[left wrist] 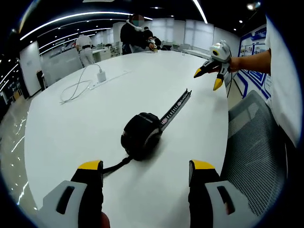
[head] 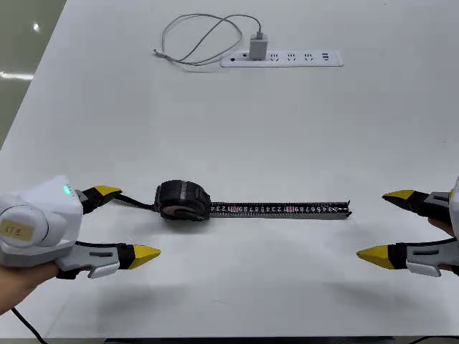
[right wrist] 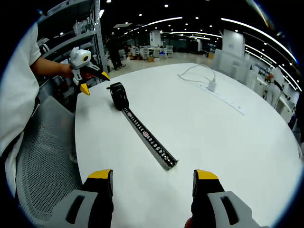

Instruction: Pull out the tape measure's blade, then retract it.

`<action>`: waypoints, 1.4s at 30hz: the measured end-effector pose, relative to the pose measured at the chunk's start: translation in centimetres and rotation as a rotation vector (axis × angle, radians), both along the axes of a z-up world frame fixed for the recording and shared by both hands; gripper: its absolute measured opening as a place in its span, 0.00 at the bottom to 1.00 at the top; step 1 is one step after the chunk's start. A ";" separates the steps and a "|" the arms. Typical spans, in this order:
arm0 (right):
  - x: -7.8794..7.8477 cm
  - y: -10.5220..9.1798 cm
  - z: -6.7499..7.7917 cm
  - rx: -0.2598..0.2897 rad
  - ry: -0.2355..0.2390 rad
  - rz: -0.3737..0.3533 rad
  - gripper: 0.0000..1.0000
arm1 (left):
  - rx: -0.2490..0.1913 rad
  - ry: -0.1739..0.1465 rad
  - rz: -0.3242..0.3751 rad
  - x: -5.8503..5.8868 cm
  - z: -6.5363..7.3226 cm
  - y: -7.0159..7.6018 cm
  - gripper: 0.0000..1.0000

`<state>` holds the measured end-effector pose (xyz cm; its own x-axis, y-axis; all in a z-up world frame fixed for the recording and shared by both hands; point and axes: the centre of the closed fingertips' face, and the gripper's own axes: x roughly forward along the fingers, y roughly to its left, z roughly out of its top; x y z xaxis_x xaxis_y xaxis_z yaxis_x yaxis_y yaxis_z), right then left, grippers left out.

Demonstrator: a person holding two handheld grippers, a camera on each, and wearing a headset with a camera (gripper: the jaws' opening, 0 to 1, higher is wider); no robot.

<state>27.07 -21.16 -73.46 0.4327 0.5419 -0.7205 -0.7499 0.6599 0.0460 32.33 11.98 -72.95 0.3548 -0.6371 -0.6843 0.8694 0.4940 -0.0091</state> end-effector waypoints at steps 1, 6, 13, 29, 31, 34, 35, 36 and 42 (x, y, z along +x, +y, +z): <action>-0.1 -0.1 0.0 -0.004 -0.003 -0.005 0.67 | -0.004 0.001 0.007 -0.3 0.0 0.2 0.72; -0.9 -0.4 0.0 -0.009 -0.004 -0.015 0.71 | -0.013 0.014 0.037 -1.2 -0.2 0.8 0.75; -2.1 -0.5 0.3 -0.008 -0.019 -0.033 0.76 | 0.001 -0.006 0.070 -2.3 -0.6 1.7 0.80; -3.7 -0.4 -0.1 -0.011 -0.016 -0.042 0.88 | -0.010 -0.054 0.156 -3.3 -0.3 3.2 0.92; -3.9 -0.3 -0.2 -0.023 -0.017 -0.038 0.89 | -0.010 -0.055 0.169 -3.3 -0.4 3.4 0.93; -4.1 -0.2 -0.1 -0.029 -0.017 -0.036 0.90 | -0.013 -0.062 0.177 -3.5 -0.4 3.6 0.95; -4.2 -0.3 -0.1 -0.033 -0.017 -0.038 0.90 | -0.012 -0.067 0.181 -3.5 -0.4 3.7 0.95; -4.3 -0.4 -0.2 -0.036 -0.016 -0.038 0.90 | -0.011 -0.067 0.182 -3.6 -0.4 3.8 0.95; -5.1 -0.6 -0.3 -0.018 -0.012 -0.065 0.92 | -0.029 -0.052 0.208 -4.3 -0.6 4.3 0.97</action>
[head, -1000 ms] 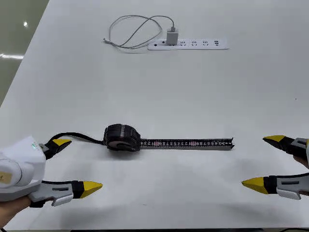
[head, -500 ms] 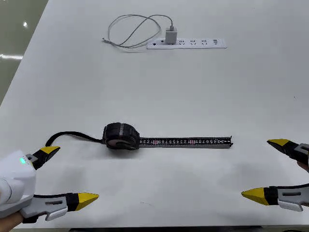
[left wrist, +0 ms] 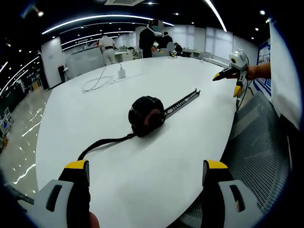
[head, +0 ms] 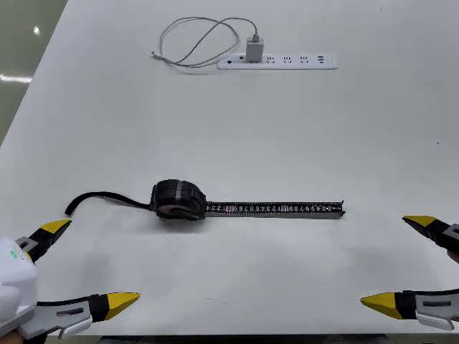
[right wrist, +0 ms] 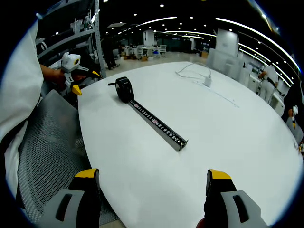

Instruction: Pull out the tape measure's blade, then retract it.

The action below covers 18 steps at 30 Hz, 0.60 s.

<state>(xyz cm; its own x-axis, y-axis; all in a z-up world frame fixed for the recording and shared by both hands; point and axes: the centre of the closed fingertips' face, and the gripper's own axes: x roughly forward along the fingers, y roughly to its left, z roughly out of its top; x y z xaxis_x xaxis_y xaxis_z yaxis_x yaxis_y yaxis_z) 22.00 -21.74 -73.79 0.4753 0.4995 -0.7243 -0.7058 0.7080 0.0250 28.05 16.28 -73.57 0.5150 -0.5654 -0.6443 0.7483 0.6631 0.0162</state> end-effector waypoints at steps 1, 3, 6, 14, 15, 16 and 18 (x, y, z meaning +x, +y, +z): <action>-0.2 0.1 0.0 0.004 0.000 -0.005 0.92 | -0.005 -0.001 0.012 -0.1 0.0 0.1 0.97; -0.5 0.1 -0.2 0.012 0.000 -0.017 0.92 | -0.019 0.004 0.031 -0.3 -0.2 0.2 0.98; -0.9 0.0 -0.3 0.023 -0.004 -0.040 0.92 | -0.039 0.012 0.061 -0.7 -0.3 0.3 0.98; -1.4 0.0 -0.4 0.041 -0.032 -0.097 0.91 | -0.087 0.047 0.122 -1.5 -0.7 0.6 0.98; -1.4 0.1 -0.4 0.054 -0.034 -0.102 0.91 | -0.086 0.042 0.126 -1.4 -0.6 0.7 0.99; -1.4 0.2 -0.4 0.059 -0.035 -0.107 0.91 | -0.086 0.042 0.127 -1.4 -0.6 0.7 0.98; -1.4 0.3 -0.5 0.060 -0.038 -0.110 0.91 | -0.091 0.044 0.128 -1.4 -0.6 0.6 0.98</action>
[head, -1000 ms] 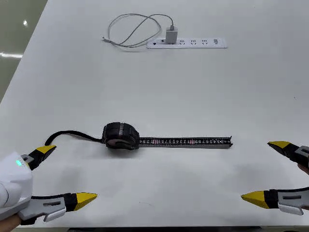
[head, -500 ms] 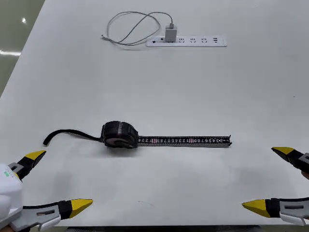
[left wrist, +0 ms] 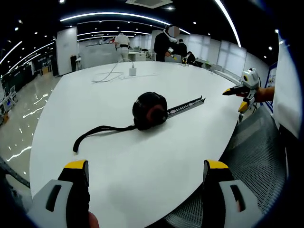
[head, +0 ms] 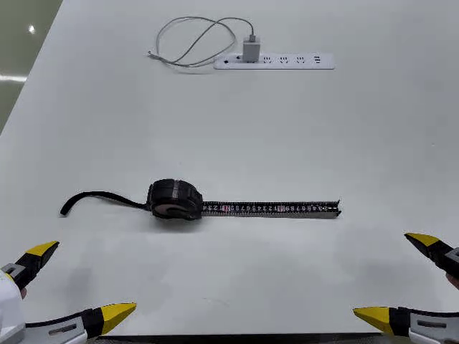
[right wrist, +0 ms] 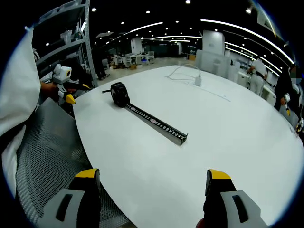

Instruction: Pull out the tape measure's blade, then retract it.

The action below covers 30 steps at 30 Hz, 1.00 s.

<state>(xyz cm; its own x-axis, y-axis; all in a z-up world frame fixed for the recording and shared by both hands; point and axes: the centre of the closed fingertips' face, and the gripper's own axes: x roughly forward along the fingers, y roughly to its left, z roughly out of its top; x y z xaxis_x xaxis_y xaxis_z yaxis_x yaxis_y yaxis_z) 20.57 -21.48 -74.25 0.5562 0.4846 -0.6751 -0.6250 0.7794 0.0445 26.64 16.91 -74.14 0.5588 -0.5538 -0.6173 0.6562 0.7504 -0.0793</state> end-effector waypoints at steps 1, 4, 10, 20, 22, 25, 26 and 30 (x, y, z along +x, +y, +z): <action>0.0 0.1 0.0 0.004 0.000 -0.002 0.91 | 0.000 -0.001 0.000 0.1 0.0 -0.1 0.98; 0.1 0.1 -0.3 0.001 0.001 -0.001 0.91 | -0.010 0.003 -0.003 0.2 0.0 -0.4 0.98; 0.7 0.2 -0.2 0.016 -0.007 -0.004 0.91 | -0.015 -0.003 -0.010 0.5 0.1 -0.9 0.98; 0.6 0.0 -0.4 0.008 0.004 0.018 0.91 | -0.007 0.004 -0.014 0.1 -0.1 -0.7 0.97; 0.6 -0.1 -0.4 0.002 0.004 0.019 0.91 | -0.010 0.002 -0.013 0.2 -0.1 -0.7 0.97; 0.8 0.0 -0.1 0.014 0.003 0.010 0.91 | -0.016 0.000 -0.009 0.4 0.1 -0.8 0.97; 0.7 0.0 -0.1 0.014 0.005 0.012 0.91 | -0.014 0.001 -0.007 0.4 0.0 -0.8 0.97; 0.7 0.1 -0.2 0.010 0.005 0.014 0.91 | -0.007 0.005 -0.011 0.2 -0.1 -0.6 0.97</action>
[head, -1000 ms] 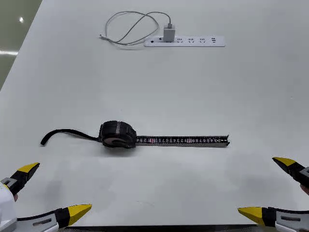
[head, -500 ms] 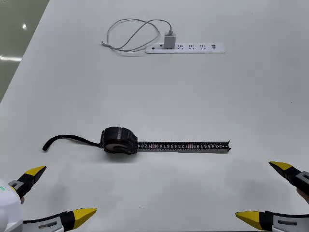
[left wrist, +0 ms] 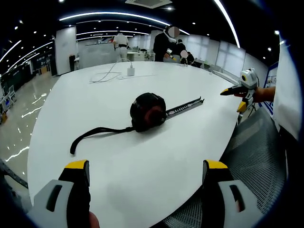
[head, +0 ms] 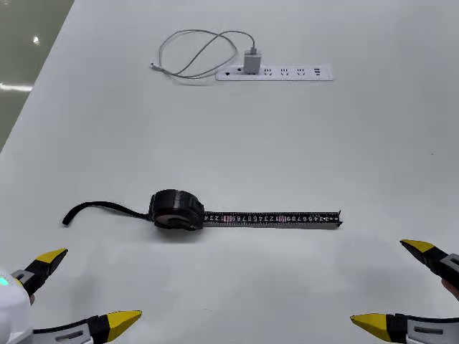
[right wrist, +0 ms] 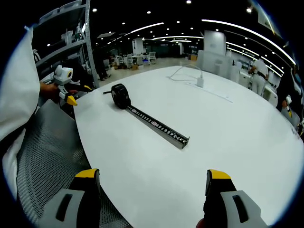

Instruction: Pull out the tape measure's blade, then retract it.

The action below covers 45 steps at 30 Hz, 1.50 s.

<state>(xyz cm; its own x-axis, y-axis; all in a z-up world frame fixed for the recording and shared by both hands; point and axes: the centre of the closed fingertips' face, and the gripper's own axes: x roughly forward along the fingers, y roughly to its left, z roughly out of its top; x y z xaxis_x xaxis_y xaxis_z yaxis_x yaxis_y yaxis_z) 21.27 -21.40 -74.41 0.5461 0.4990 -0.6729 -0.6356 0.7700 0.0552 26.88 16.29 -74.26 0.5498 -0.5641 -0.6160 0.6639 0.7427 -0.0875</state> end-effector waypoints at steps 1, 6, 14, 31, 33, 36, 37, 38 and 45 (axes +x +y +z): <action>0.0 0.0 0.0 -0.004 0.000 0.000 0.91 | 0.004 0.001 -0.001 0.0 0.0 0.1 0.97; -0.1 0.1 -0.3 -0.016 0.004 0.010 0.91 | 0.002 0.004 -0.001 -0.1 -0.1 0.0 0.97; 0.0 0.2 -0.2 -0.019 0.004 0.016 0.91 | -0.003 0.006 -0.006 0.0 -0.1 -0.2 0.96; 0.2 0.3 -0.2 -0.018 0.009 0.020 0.90 | -0.015 0.012 -0.011 0.4 -0.1 -0.8 0.96; 0.4 0.4 -0.2 -0.014 0.008 0.021 0.90 | -0.017 0.015 -0.007 0.5 -0.1 -1.0 0.97; 0.9 0.3 -0.2 -0.023 0.008 0.035 0.90 | -0.017 0.018 -0.013 0.7 -0.2 -1.6 0.98; 1.1 0.3 0.0 -0.021 0.003 0.035 0.90 | -0.015 0.018 -0.013 0.8 -0.2 -1.8 0.98; 1.3 0.3 0.0 -0.020 0.001 0.035 0.90 | -0.018 0.022 -0.010 0.9 -0.2 -2.0 0.98; 1.8 0.5 0.0 -0.019 -0.002 0.043 0.89 | -0.016 0.019 -0.017 1.6 -0.3 -3.1 0.98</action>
